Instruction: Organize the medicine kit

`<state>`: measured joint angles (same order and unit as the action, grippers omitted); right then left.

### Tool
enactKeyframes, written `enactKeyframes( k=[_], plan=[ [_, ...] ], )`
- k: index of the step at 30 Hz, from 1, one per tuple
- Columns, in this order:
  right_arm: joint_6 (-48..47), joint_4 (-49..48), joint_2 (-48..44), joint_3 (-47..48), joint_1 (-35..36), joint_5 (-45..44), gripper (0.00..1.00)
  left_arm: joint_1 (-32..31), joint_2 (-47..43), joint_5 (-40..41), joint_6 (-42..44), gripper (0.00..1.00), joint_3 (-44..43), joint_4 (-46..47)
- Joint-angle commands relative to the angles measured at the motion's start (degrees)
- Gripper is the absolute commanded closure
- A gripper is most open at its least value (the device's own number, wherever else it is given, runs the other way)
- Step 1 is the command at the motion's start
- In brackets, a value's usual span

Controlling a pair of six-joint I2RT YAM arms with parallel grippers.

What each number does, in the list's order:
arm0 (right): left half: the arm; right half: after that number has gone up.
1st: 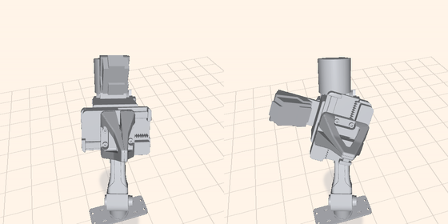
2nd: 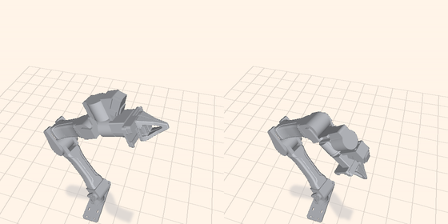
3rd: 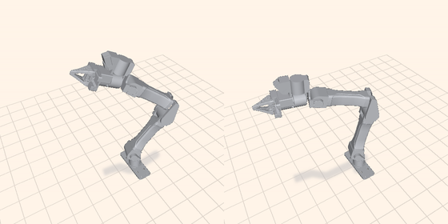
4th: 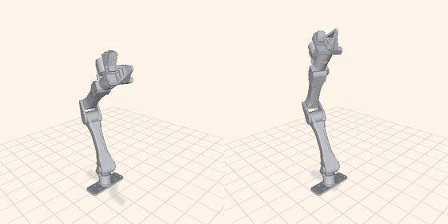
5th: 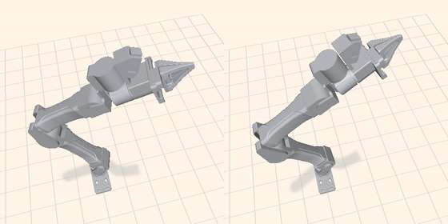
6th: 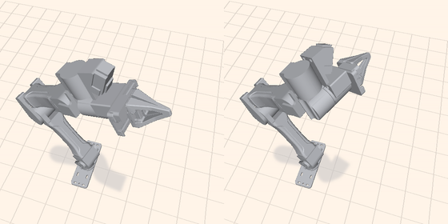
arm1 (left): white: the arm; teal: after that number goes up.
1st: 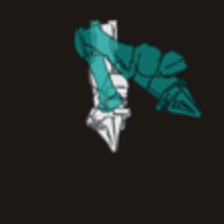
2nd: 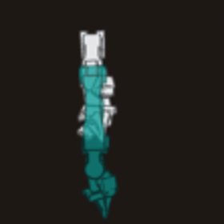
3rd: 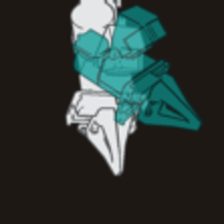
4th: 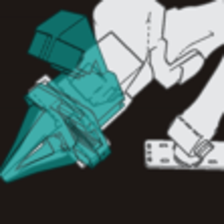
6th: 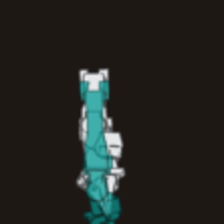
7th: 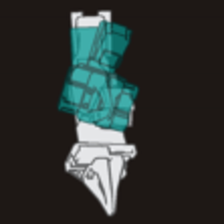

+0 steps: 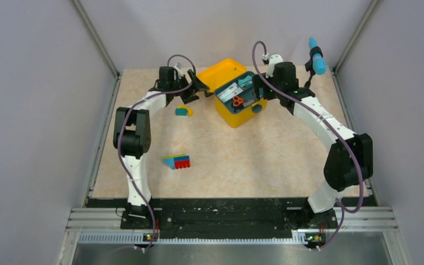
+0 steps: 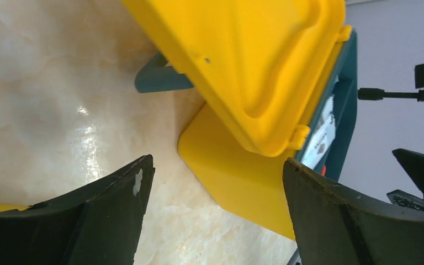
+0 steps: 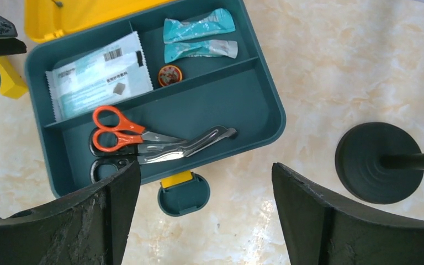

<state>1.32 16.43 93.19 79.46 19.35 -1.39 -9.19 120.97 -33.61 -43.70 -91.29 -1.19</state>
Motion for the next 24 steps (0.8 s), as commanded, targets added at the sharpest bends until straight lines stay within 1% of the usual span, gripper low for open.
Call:
enactKeyframes(
  k=[1,2,4,11,15,21,22,24],
  plan=[
    [-0.97,2.11,3.25,2.70,-2.66,5.76,0.13,0.28,-0.73,-2.19,-3.67,0.10,-2.88,6.27],
    [-2.97,2.43,3.91,3.35,-2.71,5.91,0.13,0.28,-0.73,-2.19,-3.67,0.10,-2.88,6.27],
    [-4.14,3.27,5.28,4.58,-2.77,6.55,0.13,0.28,-0.73,-2.19,-3.67,0.10,-2.88,6.27],
    [-4.22,6.14,11.46,8.73,-4.12,7.54,0.12,0.28,-0.73,-2.19,-3.67,0.10,-2.88,6.27],
    [-4.48,7.29,14.59,12.74,-5.07,8.73,0.11,0.28,-0.73,-2.19,-3.67,0.10,-2.88,6.27],
    [-5.93,7.67,16.73,14.87,-6.08,9.94,0.10,0.28,-0.73,-2.19,-3.67,0.10,-2.88,6.27],
    [-6.30,7.71,16.74,14.85,-6.08,9.98,0.10,0.82,11.70,0.24,-3.67,0.10,-15.43,12.34],
    [-7.25,8.18,16.83,15.01,-6.08,10.35,0.10,0.82,11.70,0.24,-3.67,0.10,-15.43,12.34]
  ],
)
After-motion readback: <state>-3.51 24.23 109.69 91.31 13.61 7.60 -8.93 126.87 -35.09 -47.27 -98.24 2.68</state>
